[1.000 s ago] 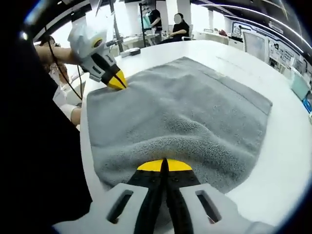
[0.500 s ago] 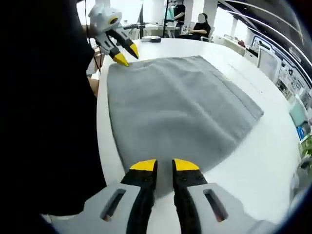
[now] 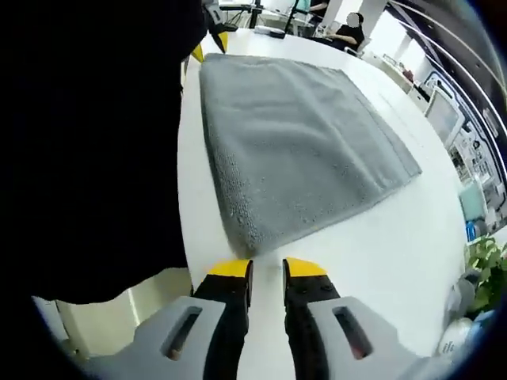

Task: Fold the towel on the table until its edges align and the towel forms a compact rectangular stack.

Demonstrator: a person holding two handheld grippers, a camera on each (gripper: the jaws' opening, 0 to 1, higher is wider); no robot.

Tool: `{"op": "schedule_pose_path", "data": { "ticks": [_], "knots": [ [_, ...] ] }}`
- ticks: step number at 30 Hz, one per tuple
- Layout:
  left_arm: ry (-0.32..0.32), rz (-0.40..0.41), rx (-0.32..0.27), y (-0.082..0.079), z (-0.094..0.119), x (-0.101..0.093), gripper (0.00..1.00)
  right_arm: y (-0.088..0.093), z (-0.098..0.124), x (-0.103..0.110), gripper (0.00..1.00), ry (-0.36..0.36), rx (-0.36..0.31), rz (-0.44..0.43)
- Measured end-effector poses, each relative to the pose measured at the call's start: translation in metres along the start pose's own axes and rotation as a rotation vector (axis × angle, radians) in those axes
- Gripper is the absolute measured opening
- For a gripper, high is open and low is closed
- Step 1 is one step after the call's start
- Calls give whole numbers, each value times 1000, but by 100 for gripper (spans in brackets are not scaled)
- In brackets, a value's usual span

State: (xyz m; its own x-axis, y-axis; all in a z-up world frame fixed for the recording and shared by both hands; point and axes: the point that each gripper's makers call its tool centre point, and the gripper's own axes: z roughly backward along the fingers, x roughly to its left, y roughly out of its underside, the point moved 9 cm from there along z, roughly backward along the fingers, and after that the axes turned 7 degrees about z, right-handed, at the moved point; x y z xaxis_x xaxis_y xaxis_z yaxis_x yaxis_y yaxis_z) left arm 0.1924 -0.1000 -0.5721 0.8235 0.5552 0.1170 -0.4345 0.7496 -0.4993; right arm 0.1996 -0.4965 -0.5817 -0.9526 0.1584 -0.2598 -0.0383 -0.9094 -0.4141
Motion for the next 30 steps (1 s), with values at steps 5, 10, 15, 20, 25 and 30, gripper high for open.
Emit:
{"op": "schedule_pose_path", "data": {
  "ticks": [5,10,15,20,25,30],
  "knots": [
    [8,-13,21,6,-1,-2,28,-7,-4,-5,13,1,-22,53],
    [-17,-80,-26,4,2,-8,26,-14,-2,-6,17,-14,-51,112],
    [-65,-172,-75,3,6,-6,24,-23,4,-6,18,-1,-78,167],
    [-61,-258,-83,3,9,-6,24,-28,9,0,19,1,-82,248],
    [7,-327,-56,3,1,-12,21,-27,10,8,18,-17,-17,382],
    [21,-361,-34,3,-1,-12,19,-32,18,8,17,14,20,479]
  ]
}}
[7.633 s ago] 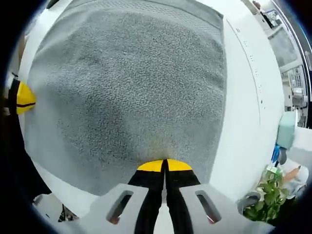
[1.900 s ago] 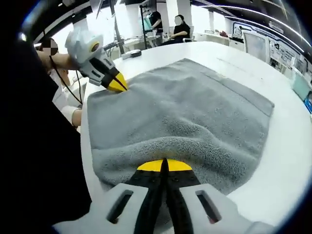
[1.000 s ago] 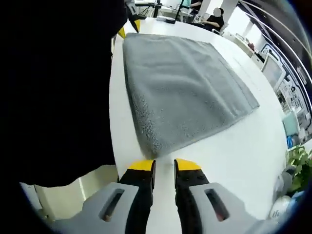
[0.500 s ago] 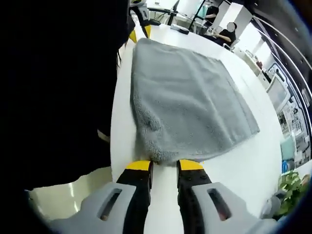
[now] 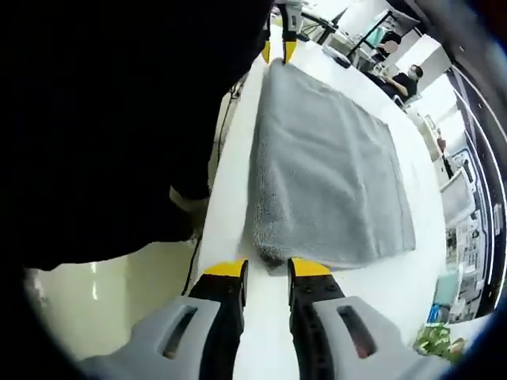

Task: Fold the towel on the table until its edges align and the towel forms a compact rectangular stack.

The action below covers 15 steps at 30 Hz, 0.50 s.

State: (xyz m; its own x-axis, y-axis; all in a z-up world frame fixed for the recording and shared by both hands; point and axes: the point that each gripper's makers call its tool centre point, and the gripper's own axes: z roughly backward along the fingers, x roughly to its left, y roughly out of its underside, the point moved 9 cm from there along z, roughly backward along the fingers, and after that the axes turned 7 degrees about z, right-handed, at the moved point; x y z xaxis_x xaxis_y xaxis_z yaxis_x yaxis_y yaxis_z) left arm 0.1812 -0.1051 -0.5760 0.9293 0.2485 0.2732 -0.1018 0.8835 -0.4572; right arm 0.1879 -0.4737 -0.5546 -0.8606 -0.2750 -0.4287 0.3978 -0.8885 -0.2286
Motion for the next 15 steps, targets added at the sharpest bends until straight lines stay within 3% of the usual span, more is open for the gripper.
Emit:
{"op": "schedule_pose_path", "data": {
  "ticks": [3,7,12,15],
  "knots": [
    [15,-5,10,1,-2,-1,18,-3,4,-2,19,12,-8,9],
    [20,-12,17,3,-2,0,16,-1,7,2,19,34,-31,110],
    [28,8,21,4,-2,-1,14,4,-14,15,15,-82,-36,163],
    [37,12,27,-2,-1,-5,13,10,-22,19,12,-98,-13,148]
  ]
}}
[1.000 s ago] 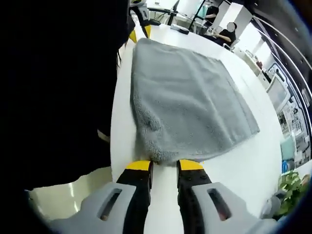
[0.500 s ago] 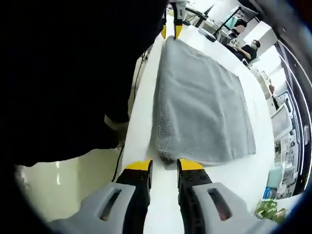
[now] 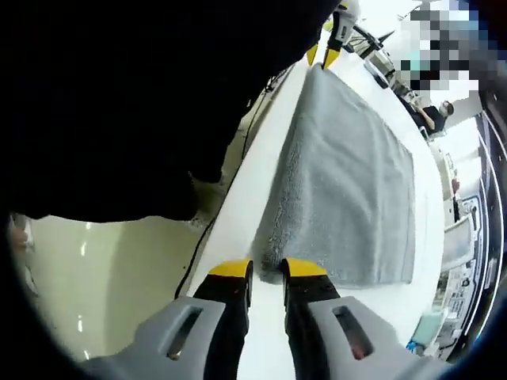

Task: Fold the towel on the table until its edges align and the towel forms a compact rectangular stack.

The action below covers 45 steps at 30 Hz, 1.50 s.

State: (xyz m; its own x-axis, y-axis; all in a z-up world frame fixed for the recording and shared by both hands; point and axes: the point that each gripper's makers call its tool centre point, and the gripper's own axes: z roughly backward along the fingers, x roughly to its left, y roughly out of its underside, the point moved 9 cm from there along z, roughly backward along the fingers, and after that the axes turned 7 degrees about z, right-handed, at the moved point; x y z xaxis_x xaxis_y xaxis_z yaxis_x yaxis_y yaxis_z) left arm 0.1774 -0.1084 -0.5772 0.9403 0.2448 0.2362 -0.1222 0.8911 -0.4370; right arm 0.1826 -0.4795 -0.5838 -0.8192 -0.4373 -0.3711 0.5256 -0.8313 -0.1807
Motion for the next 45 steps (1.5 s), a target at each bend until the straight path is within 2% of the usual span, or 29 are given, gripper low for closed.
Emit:
{"op": "schedule_pose_path", "data": {
  "ticks": [3,10,13,17,18,21,22,24,25,29,33,36,38,42,45],
  "knots": [
    [1,21,-1,-2,2,0,11,4,1,0,10,13,15,-43],
    [0,44,-4,4,-3,2,11,1,1,-6,6,28,9,-100],
    [14,97,-4,4,-3,2,11,4,1,-9,5,21,-25,-220],
    [21,144,-4,2,-4,7,7,13,0,-10,4,23,-113,-458],
    [22,149,-5,2,-4,8,6,14,-1,-11,4,23,-142,-548],
    [21,279,-11,1,-4,8,4,19,-1,-11,1,39,-183,-736],
    [19,285,-19,1,-4,9,4,21,-1,-11,1,45,-192,-754],
    [14,317,-32,2,-3,10,3,22,0,-9,0,60,-217,-858],
    [7,360,-44,3,-2,9,3,22,0,-7,0,66,-226,-894],
    [-12,446,-84,4,2,10,3,22,4,-7,0,91,-276,-1008],
    [-44,515,-142,1,10,13,2,23,12,-11,0,137,-372,-1131],
    [-67,581,-202,-1,16,16,2,24,22,-18,0,180,-483,-1246],
    [-86,614,-232,-4,21,19,2,24,27,-25,0,213,-520,-1267],
    [-117,708,-323,-6,28,27,2,21,36,-36,0,234,-546,-1259],
    [-138,695,-328,-7,35,33,2,17,42,-46,0,250,-575,-1251]
  ]
}}
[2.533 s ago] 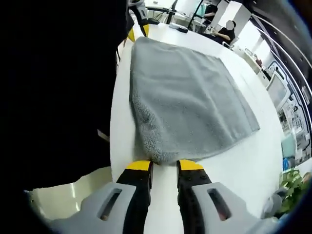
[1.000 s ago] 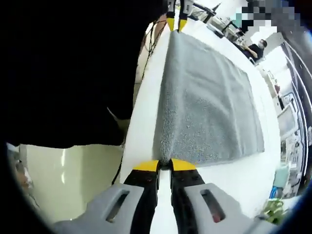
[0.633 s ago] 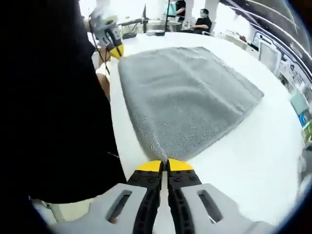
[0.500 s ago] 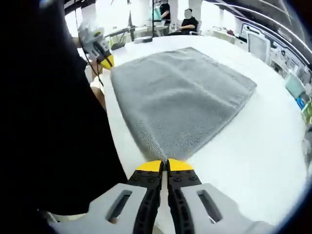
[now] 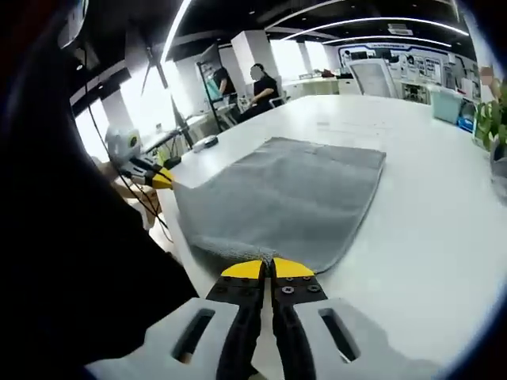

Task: Fold the towel on the table until its edges align and the towel forms a compact rectangular stack.

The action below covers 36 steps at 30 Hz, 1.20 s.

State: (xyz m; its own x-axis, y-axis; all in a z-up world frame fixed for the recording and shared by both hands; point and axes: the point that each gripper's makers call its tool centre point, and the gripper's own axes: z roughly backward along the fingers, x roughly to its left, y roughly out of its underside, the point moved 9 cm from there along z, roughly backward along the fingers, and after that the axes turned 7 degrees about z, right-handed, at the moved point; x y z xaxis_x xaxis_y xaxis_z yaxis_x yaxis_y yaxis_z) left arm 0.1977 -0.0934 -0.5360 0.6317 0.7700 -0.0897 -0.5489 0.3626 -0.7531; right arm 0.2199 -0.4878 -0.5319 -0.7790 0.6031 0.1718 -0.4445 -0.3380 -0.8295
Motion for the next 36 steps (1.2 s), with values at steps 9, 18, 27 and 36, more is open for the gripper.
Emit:
{"op": "schedule_pose_path", "data": {
  "ticks": [9,18,27,36],
  "knots": [
    [-29,46,-114,-15,10,0,2,-24,0,-2,0,-16,-73,-15],
    [-52,92,-156,-27,2,1,2,-26,0,-10,0,-9,-190,-205],
    [-149,128,-288,-63,-3,1,2,-28,-2,-28,0,-49,-266,-416],
    [-175,199,-341,-55,13,-6,2,-43,0,-30,0,-60,-402,-448]
  ]
}}
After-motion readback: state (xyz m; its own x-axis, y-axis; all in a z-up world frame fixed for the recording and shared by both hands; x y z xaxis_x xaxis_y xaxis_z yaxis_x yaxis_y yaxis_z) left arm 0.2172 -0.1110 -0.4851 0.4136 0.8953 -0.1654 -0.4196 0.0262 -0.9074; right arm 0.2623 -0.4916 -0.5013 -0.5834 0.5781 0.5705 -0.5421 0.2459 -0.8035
